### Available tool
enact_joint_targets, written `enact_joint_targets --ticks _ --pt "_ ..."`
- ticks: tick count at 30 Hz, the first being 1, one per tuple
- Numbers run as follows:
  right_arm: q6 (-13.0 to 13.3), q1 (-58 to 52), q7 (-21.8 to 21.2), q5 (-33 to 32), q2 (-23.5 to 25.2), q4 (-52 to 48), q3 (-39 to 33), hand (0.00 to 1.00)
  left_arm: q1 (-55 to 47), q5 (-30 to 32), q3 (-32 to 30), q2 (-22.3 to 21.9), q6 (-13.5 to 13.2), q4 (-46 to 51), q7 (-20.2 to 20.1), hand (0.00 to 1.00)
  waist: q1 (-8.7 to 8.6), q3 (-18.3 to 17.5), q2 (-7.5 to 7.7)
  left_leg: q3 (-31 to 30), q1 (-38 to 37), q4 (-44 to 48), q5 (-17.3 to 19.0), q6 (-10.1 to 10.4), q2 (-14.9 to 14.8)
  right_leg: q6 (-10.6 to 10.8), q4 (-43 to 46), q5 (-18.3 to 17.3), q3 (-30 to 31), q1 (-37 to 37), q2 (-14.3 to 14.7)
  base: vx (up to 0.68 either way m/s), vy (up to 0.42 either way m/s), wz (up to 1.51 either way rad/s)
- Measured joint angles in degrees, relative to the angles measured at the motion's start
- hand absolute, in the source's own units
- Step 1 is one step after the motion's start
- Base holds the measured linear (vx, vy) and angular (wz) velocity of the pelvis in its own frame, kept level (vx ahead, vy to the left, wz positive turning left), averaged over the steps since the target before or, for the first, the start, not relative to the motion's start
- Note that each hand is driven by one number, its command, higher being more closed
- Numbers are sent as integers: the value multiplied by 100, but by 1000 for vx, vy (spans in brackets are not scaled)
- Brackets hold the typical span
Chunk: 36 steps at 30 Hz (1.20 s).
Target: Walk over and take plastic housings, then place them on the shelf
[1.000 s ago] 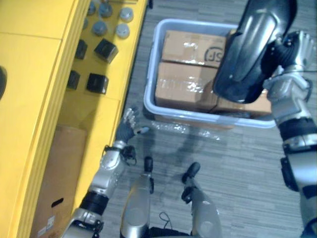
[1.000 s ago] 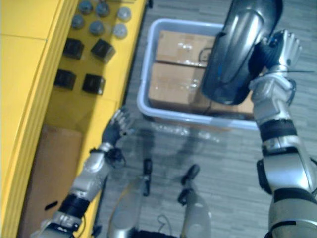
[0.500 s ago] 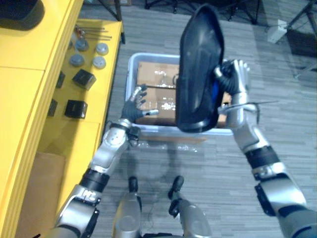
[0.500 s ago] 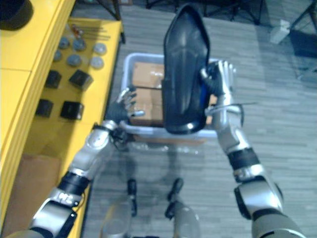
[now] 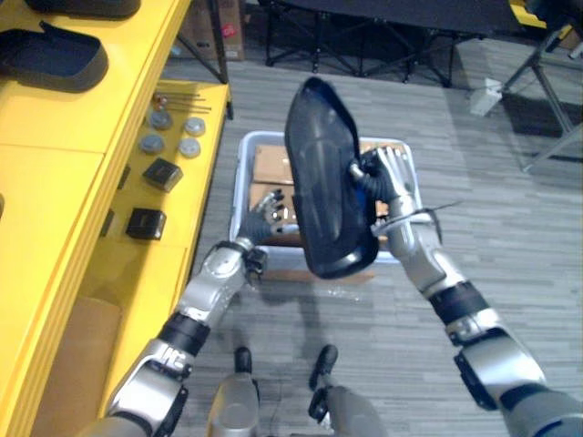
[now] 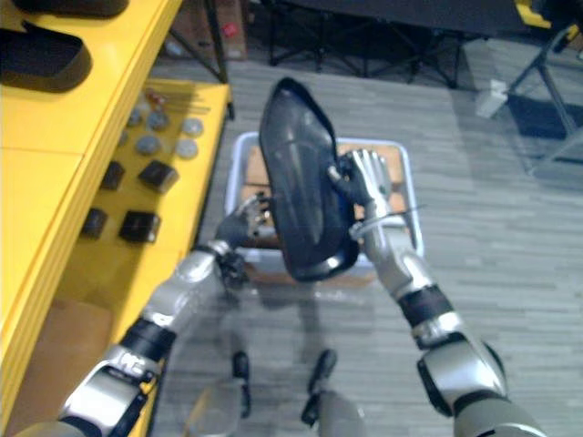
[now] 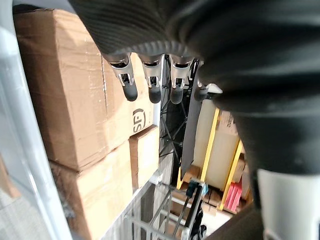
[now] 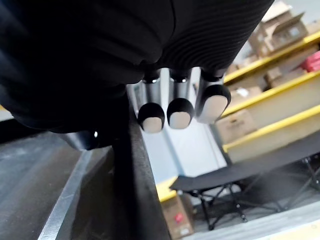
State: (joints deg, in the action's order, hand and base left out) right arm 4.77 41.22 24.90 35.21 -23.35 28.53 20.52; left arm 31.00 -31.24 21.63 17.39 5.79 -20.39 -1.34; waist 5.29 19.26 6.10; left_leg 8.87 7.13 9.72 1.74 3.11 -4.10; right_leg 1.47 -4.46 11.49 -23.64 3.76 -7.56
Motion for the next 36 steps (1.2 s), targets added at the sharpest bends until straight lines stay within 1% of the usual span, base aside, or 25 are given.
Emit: enact_joint_targets --ticks 5,9,11,13,16,20,22,23,26,28,29,30,32,33,35,36 --pt "-1 0 1 103 0 224 51 100 3 -24 236 -1 -24 -1 49 0 1 -132 12 -30 2 -20 -1 -3 41 16 -3 34 0 -8 -31 17 12 3" --pt "8 -1 21 107 -21 235 -6 100 3 17 182 -12 58 -4 498 0 -2 -276 12 -48 -31 -22 0 -5 64 30 -5 44 -1 -57 -44 -5 0 2" --pt "10 -1 21 108 -21 226 -19 100 1 20 139 -21 70 -65 613 0 8 -277 13 -47 -83 -23 3 -10 64 32 -7 43 3 -104 -46 -18 -3 0" --pt "16 -33 17 109 -21 75 -37 100 -29 15 -86 -63 115 -140 737 0 6 -284 23 -42 -116 -25 8 -16 65 60 -9 6 10 -136 -57 -45 -11 -1" --pt "58 -191 1 111 -21 -160 -137 100 -214 -26 -424 -41 144 -140 737 0 2 -345 32 -37 -125 -38 7 -17 63 98 -9 -35 7 -133 -57 -14 -6 0" --pt "47 -341 -53 137 -22 -162 -265 100 -383 -59 -778 30 204 -139 690 0 6 -401 31 -36 -187 -69 6 -16 71 106 -9 -42 3 -180 -65 0 0 0" --pt "46 -379 -91 148 -22 -162 -365 100 -390 -227 -912 39 234 -122 637 0 9 -402 30 -36 -196 -81 6 -16 83 110 -10 -45 -3 -185 -77 0 0 0" --pt "45 -383 -113 151 -22 -162 -374 100 -390 -261 -985 49 235 -93 532 0 6 -402 29 -37 -199 -96 6 -17 92 113 -9 -46 -8 -182 -86 0 0 0" --pt "44 -399 -113 151 -21 -162 -374 100 -390 -260 -985 61 253 25 475 0 7 -402 29 -42 -200 -105 6 -18 96 114 -9 -46 -19 -182 -89 13 3 1" --pt "38 -411 -113 151 -21 -162 -374 100 -390 -238 -996 61 260 164 538 0 6 -402 29 -49 -201 -103 5 -19 103 105 -8 -34 -24 -187 -93 42 11 1" --pt "30 -417 -110 152 -21 -162 -374 100 -390 -159 -1012 61 273 222 636 0 3 -403 29 -52 -202 -104 6 -19 107 105 -8 -15 -24 -188 -95 41 13 2" --pt "7 -441 -104 152 -22 -162 -379 100 -387 153 -1026 61 296 289 920 0 1 -403 28 -60 -201 -105 8 -22 114 108 -8 -11 -24 -193 -99 43 15 3" --pt "-10 -463 -104 151 -22 -162 -392 100 -388 412 -1127 61 303 293 1188 0 1 -403 28 -69 -200 -105 10 -24 119 111 -7 -8 -25 -196 -101 17 6 2" --pt "-12 -472 -104 150 -23 -162 -416 100 -389 676 -1298 65 306 290 1363 0 2 -403 28 -72 -199 -105 12 -26 121 113 -7 -6 -25 -198 -102 0 0 0" --pt "-15 -494 -104 150 -23 -164 -524 100 -390 780 -1606 97 299 290 1499 0 9 -403 28 -82 -199 -98 19 -33 122 113 -7 -6 -29 -207 -102 0 0 0" --pt "-39 -497 -104 146 -38 -164 -598 100 -400 778 -1702 217 291 289 1496 0 12 -402 28 -85 -195 -72 38 -48 121 115 -7 -7 -31 -217 -103 0 0 0"
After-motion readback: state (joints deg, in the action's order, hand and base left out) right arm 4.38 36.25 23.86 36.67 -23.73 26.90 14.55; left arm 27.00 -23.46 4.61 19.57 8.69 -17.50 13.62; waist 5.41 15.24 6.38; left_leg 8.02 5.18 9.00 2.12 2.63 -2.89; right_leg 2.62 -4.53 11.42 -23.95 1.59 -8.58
